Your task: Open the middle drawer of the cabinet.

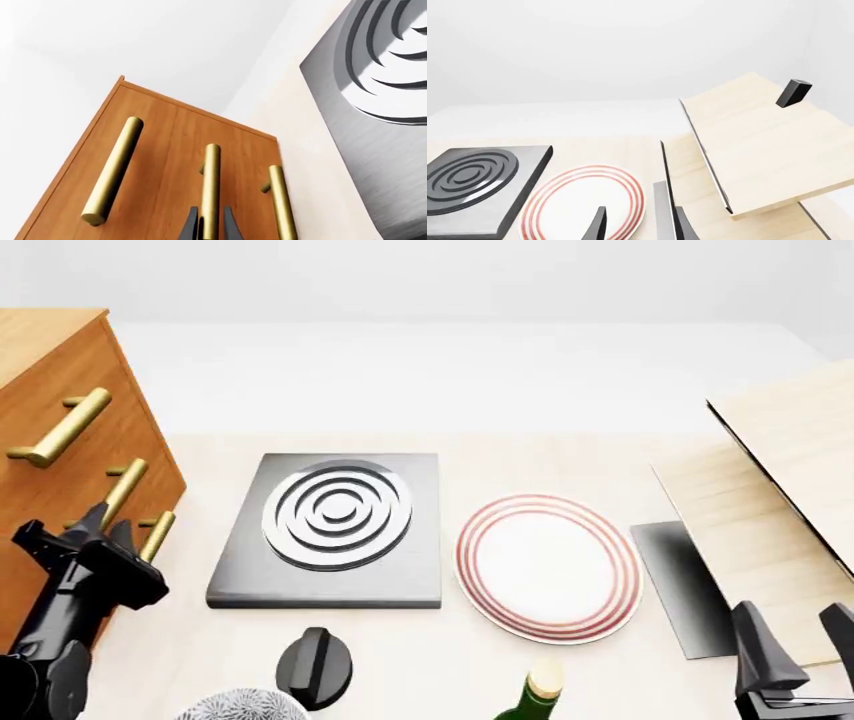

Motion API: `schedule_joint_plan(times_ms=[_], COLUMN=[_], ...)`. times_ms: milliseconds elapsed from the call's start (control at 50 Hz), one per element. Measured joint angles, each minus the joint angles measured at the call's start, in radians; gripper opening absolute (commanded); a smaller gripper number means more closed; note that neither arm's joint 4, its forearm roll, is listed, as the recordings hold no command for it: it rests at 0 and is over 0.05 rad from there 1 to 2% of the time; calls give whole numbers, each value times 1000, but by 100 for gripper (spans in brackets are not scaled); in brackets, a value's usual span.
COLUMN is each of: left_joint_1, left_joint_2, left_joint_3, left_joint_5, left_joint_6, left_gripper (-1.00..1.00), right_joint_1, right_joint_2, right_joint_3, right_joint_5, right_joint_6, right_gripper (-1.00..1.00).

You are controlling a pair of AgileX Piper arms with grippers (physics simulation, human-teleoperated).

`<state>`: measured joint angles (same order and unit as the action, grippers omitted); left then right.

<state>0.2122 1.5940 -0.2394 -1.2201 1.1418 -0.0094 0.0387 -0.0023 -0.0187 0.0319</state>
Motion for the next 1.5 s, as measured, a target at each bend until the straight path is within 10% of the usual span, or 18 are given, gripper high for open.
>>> schedule_joint_plan(times_ms=[760, 1500], left_joint_1=[-22, -179], left_joint_2=[23, 7], left_joint_3=[-19, -12], left_joint_5=[0, 2], left_joint_6=[258, 290], left_gripper=[-100, -100], right_joint_1=[0, 0], right_joint_2=[0, 0], right_joint_3=[0, 0], right_joint_5=[0, 0], right_joint_6=[0, 0], right_gripper=[100, 100])
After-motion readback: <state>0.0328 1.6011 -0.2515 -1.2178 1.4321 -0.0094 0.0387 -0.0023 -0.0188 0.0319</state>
